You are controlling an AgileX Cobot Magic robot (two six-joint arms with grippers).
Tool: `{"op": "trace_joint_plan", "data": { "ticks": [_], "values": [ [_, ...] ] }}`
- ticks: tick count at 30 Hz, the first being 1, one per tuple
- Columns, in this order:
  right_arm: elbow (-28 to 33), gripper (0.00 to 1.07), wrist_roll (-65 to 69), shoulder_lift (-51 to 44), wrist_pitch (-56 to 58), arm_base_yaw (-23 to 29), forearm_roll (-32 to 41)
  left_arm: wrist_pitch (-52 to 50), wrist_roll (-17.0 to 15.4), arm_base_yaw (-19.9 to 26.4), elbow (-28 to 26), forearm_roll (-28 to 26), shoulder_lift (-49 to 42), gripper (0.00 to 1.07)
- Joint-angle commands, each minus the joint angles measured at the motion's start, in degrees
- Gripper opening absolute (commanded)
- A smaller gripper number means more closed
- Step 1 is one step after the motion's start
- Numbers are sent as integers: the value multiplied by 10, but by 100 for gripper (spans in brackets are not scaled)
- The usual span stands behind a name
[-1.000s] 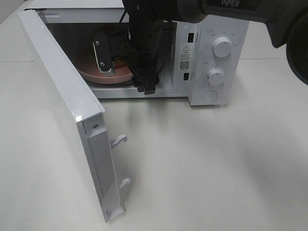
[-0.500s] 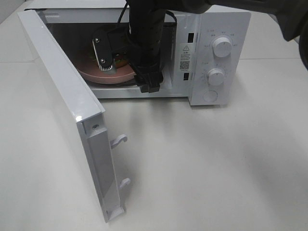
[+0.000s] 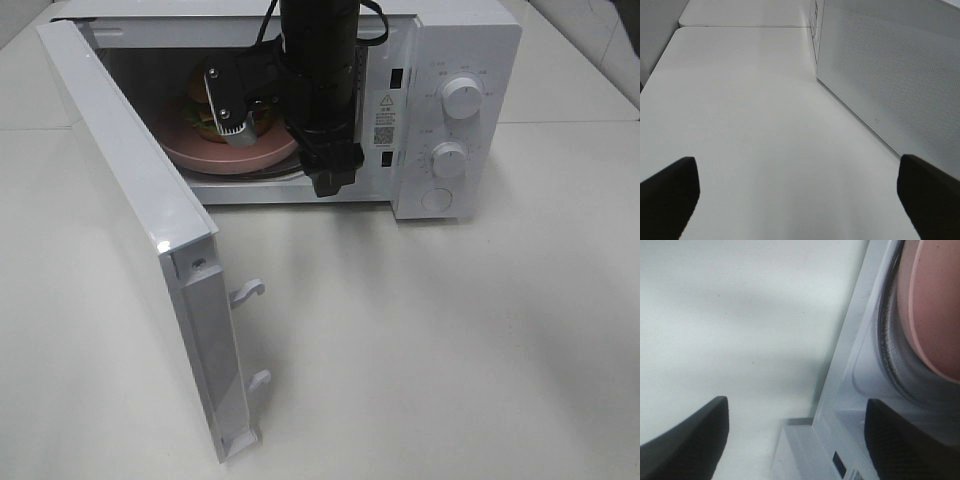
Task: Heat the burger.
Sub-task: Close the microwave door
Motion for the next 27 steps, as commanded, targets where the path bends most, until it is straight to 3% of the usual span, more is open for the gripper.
{"op": "trace_joint_plan", "data": {
  "ticks": [1, 8, 16, 27],
  "values": [
    [7, 73, -6, -17, 19, 0, 7, -7, -3, 1, 1, -1, -11, 101],
    [152, 73, 26, -121, 27, 0, 24, -7, -3, 1, 1, -1, -11, 101],
    [227, 71, 109, -195, 48, 0, 34, -7, -3, 1, 1, -1, -11, 101],
    [331, 71, 374, -292, 48, -2, 35, -7, -3, 1, 1, -1, -11, 101]
  ]
}}
